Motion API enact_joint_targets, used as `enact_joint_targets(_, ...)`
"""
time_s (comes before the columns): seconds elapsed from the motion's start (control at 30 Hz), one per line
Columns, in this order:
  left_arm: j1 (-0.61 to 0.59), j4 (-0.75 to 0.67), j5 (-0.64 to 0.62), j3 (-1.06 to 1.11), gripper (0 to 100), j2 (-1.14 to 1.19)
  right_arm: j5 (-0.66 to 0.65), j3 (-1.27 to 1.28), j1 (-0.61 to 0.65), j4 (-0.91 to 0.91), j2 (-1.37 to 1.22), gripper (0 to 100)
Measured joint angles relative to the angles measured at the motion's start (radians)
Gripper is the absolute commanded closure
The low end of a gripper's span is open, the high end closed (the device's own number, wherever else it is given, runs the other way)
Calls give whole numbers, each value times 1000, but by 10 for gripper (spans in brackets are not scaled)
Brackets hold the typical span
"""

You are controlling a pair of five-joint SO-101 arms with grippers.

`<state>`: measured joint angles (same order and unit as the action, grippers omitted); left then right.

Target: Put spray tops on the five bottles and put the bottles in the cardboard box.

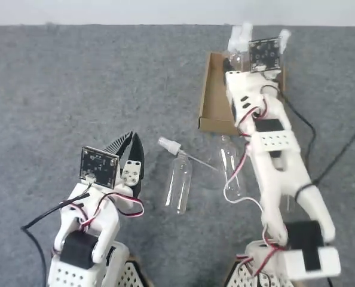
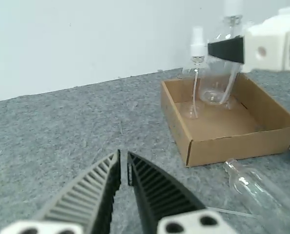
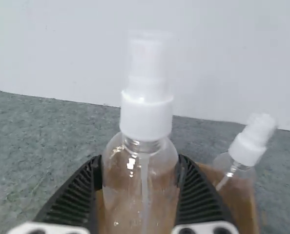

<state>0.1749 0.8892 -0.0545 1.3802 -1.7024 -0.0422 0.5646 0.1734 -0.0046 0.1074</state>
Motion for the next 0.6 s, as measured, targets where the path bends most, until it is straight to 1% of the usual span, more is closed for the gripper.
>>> enact_joint_targets(0.27,0,0,0,0,988,0,6,0,14,-184,-180,993)
enact_joint_targets(0.4,0,0,0,0,988,0,6,0,14,-226,-230,993)
enact_joint_targets(0.6,0,0,0,0,988,0,6,0,14,-227,-269,993)
